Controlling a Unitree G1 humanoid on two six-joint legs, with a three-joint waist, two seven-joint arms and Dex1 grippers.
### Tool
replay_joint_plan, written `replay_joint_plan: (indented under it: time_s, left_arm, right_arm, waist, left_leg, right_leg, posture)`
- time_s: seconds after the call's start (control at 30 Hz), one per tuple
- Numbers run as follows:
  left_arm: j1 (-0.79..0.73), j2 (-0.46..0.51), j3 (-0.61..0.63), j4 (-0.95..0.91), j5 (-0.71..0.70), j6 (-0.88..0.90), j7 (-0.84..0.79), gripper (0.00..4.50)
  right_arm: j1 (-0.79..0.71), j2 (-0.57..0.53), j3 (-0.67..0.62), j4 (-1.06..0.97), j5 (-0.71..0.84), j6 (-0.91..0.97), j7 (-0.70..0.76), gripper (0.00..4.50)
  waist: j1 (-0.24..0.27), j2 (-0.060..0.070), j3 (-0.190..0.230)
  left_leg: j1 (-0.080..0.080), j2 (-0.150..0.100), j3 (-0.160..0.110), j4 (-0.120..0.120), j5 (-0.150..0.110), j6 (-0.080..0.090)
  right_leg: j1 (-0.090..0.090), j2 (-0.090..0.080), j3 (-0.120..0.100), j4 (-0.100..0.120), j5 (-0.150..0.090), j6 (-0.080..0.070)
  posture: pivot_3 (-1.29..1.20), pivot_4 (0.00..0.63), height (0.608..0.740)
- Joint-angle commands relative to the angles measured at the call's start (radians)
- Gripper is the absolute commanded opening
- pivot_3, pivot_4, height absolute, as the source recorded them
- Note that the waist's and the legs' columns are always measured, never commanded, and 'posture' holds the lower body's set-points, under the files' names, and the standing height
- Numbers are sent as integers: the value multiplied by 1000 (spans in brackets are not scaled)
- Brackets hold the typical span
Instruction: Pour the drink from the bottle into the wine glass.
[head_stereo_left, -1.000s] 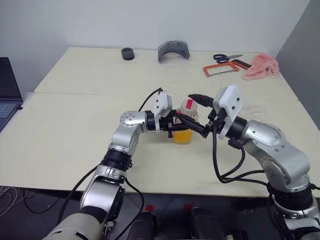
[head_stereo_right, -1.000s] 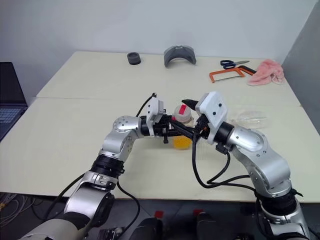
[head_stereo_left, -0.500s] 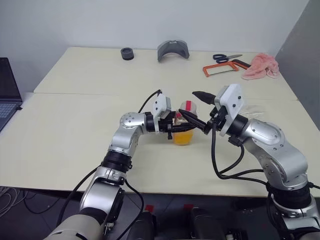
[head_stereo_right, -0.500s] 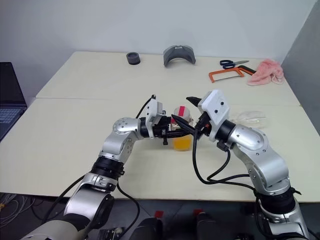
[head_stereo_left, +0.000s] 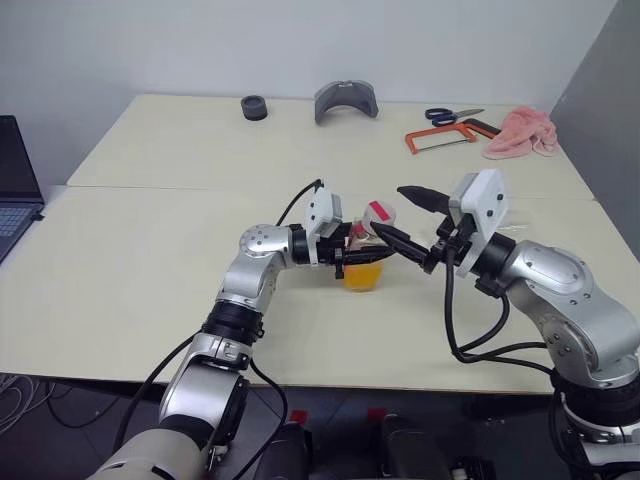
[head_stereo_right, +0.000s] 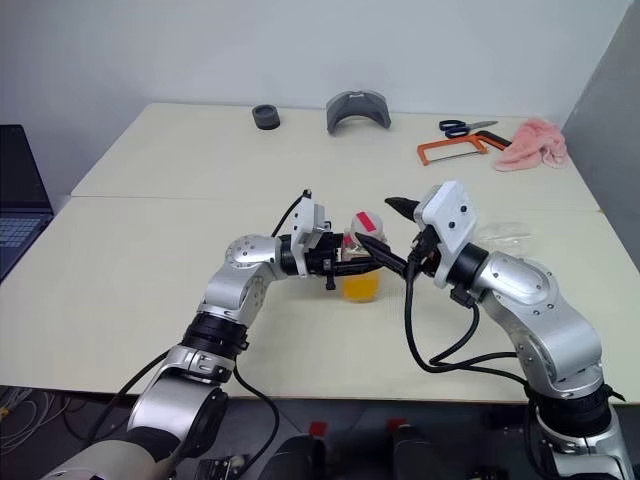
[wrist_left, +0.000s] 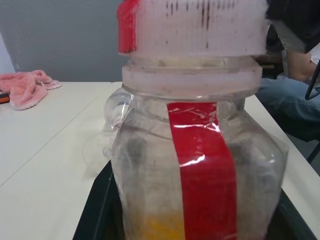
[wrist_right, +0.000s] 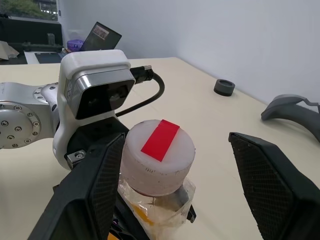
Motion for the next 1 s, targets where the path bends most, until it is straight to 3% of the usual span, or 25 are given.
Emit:
replay_joint_plan:
  time_s: [0.03, 0.43, 1.0]
  left_arm:
    - [-19, 7, 20, -26, -28, -19, -11, 1635]
    - [-26, 2, 28, -13, -28, -31, -2, 1599]
    - [-31, 0, 24, -9, -42, -22, -16, 1598]
  right_arm:
    - [8, -21, -46, -17, 1, 3, -5, 3531]
    - [40, 4, -86, -81, 186, 108, -10, 3531]
    - [-72, 51, 29, -21, 74, 61, -57, 3531]
  waist:
    - [0, 0, 0]
    - [0, 0, 0]
    - [0, 0, 0]
  left_leg:
    - [0, 0, 0, 0, 0, 0]
    - [0, 0, 0, 0, 0, 0]
    - [0, 0, 0, 0, 0, 0]
  right_leg:
    - [0, 0, 0, 0, 0, 0]
    - [0, 0, 0, 0, 0, 0]
    - [0, 0, 0, 0, 0, 0]
  posture:
    - [0, 150, 740]
    - [0, 150, 740]
    - [0, 150, 740]
